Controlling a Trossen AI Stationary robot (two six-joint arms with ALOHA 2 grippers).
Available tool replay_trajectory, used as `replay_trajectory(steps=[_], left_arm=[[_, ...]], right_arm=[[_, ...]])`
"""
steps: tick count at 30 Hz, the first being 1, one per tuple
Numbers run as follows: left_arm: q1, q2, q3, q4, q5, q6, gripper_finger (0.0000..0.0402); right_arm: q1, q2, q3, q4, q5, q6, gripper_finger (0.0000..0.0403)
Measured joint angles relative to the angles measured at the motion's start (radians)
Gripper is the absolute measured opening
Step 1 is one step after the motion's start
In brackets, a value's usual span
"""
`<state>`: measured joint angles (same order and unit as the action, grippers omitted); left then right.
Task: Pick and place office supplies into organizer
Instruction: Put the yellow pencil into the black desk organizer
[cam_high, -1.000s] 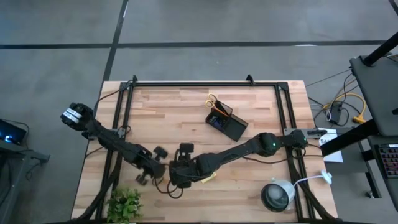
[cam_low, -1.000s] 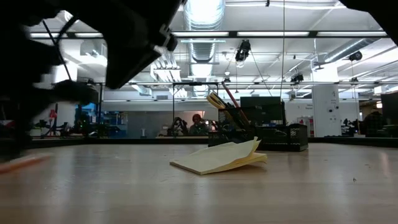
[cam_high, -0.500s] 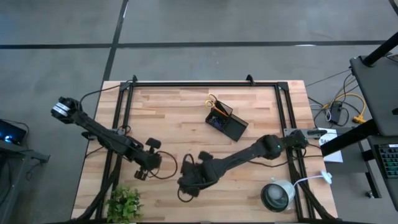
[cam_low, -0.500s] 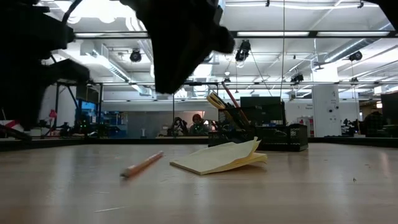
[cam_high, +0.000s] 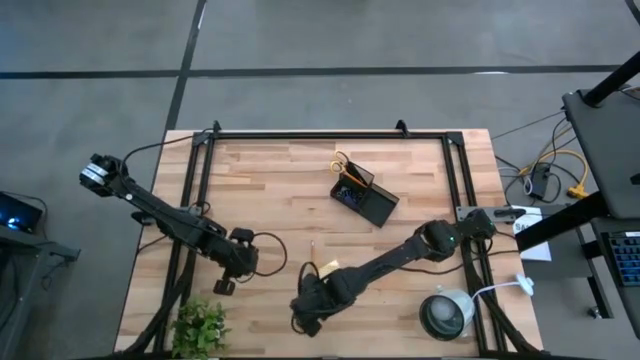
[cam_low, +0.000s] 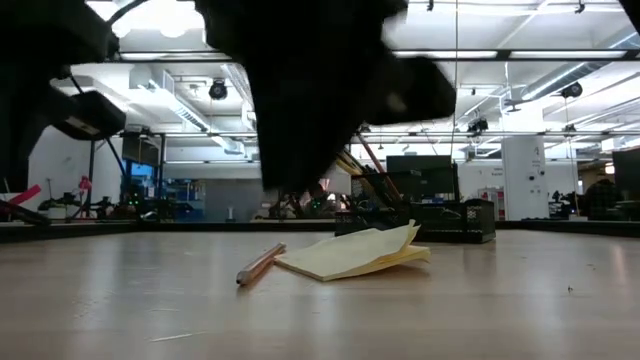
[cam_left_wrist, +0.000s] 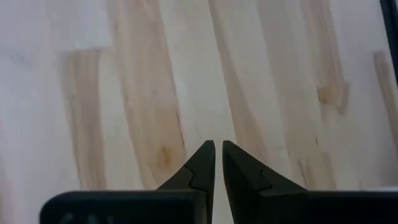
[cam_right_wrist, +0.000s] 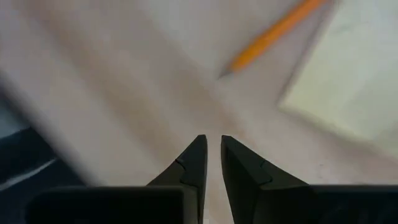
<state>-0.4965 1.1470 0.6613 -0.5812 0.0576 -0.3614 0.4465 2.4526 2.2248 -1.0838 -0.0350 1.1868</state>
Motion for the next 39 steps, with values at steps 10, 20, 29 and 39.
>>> replay_trajectory(steps=[10,20,29,39], left_arm=[[0.000,-0.104,-0.001,-0.004,-0.041,-0.053,0.0015],[0.000,-0.171,-0.012,-0.010,-0.043,-0.087,0.0015],[0.000,-0.138,-0.014,-0.013,-0.069,-0.077,0.0015],[0.000,-0.088,-0.015,-0.007,-0.094,-0.043,0.0015]], right_arm=[[-0.041,0.008,-0.113,0.156,-0.026,-0.088,0.0038],[-0.052,0.008,-0.156,0.298,-0.100,-0.125,0.0038],[-0.053,-0.004,-0.173,0.000,0.172,-0.127,0.0038],[-0.075,-0.054,-0.165,-0.183,0.245,-0.086,0.0038]])
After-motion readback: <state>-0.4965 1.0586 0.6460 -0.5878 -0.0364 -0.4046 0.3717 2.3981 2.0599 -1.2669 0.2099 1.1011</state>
